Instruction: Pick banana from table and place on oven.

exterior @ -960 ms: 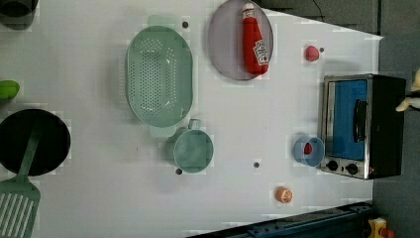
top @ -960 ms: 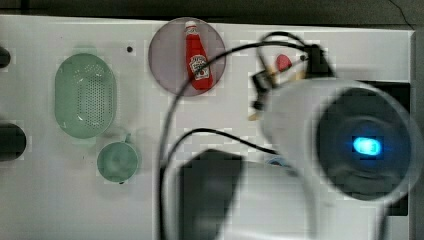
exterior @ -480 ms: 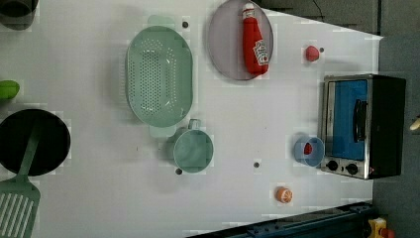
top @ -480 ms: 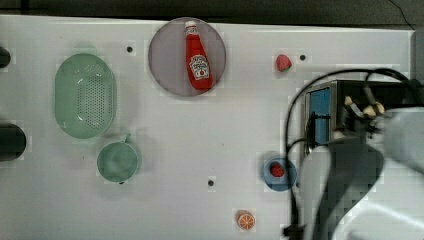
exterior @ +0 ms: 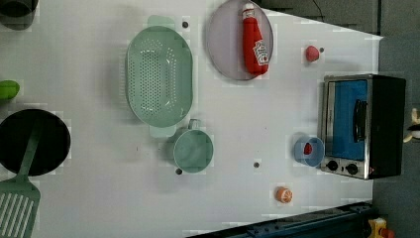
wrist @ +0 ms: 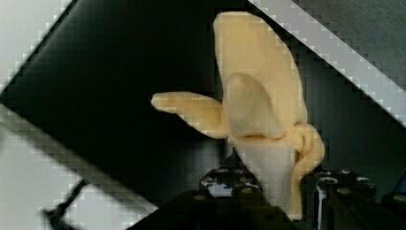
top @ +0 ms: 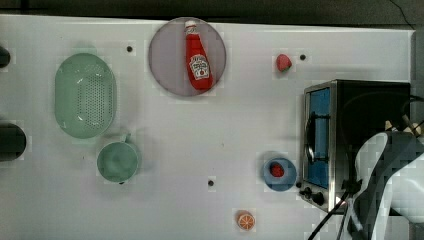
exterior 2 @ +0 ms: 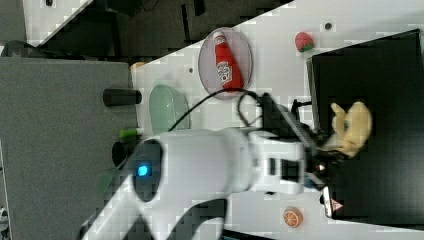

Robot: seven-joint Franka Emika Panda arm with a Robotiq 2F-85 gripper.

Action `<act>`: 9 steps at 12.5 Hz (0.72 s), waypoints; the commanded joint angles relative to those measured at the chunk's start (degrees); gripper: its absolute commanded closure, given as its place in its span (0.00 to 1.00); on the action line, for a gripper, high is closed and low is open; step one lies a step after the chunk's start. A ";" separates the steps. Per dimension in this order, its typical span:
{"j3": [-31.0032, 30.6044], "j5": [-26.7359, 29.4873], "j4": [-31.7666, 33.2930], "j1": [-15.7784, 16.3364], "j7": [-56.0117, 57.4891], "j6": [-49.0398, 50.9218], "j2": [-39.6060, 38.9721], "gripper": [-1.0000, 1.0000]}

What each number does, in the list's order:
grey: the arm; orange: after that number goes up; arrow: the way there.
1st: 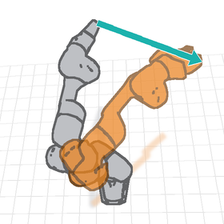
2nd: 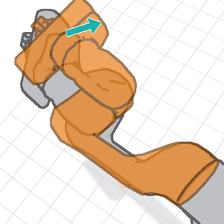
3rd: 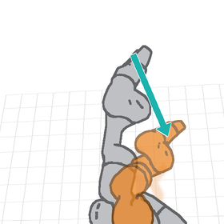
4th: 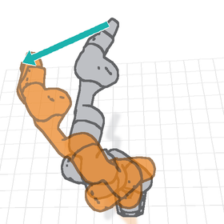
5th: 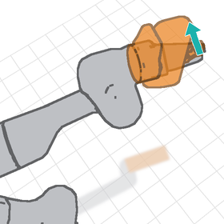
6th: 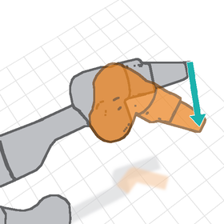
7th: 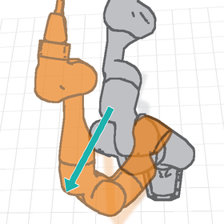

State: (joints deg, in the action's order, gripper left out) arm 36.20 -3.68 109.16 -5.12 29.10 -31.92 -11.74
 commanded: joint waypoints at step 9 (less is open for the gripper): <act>-2.31 -0.12 -7.95 2.25 16.52 7.03 4.28 0.00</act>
State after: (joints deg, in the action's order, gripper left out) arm 33.49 -3.26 107.15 -2.82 40.85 -26.31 -12.00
